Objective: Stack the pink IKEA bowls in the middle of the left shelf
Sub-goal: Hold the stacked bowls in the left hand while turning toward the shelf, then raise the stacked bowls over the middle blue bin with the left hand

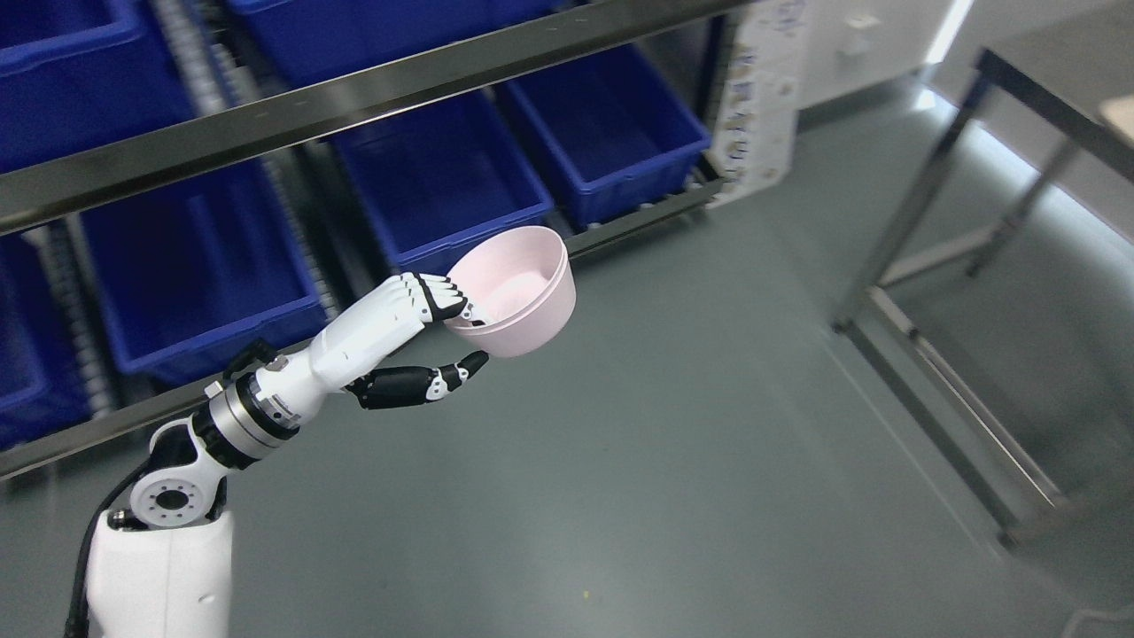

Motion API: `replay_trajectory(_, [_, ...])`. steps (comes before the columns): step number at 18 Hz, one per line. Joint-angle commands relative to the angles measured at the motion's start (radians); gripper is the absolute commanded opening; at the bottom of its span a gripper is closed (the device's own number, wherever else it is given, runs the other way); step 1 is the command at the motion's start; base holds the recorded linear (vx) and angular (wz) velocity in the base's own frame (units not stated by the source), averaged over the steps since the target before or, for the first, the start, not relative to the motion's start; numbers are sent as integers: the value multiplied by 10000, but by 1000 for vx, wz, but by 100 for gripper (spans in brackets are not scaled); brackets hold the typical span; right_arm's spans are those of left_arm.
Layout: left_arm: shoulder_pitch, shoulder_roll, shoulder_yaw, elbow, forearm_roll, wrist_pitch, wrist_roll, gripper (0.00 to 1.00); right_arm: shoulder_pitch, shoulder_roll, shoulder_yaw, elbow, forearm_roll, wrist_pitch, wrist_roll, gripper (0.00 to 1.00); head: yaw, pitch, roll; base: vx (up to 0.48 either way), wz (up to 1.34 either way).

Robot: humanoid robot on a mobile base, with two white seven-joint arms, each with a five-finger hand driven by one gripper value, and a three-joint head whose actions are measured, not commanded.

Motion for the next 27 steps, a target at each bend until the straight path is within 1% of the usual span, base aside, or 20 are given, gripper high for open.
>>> replay_trajectory(1, [57,-36,107,1,0,5,3,3,291,-174,-123,-337,0,6,5,100,0,0,0,-115,1430])
replay_trajectory(8, [57,-98,61,1,0,5,18,3,291,-174,-107,-337,0,-9,5,100,0,-4,0,-30,1233])
replay_trajectory(13, [-96,-128,-46,1,0,5,33,3,291,-174,-107,-337,0,-9,5,100,0,-6,0,119,881])
replay_trajectory(18, [-1535,-307,-215,1,-15,5,34,3,291,-174,-123,-337,0,6,5,100,0,-6,0,191,320])
replay_trajectory(23, [-2886,-307,-751,1,-46,5,64,3,291,-174,-108,-337,0,-9,5,100,0,-7,0,261,-171])
replay_trajectory(27, [-3899,-307,-768,1,-92,5,64,3,291,-174,-107,-337,0,-9,5,100,0,-7,0,306,-347])
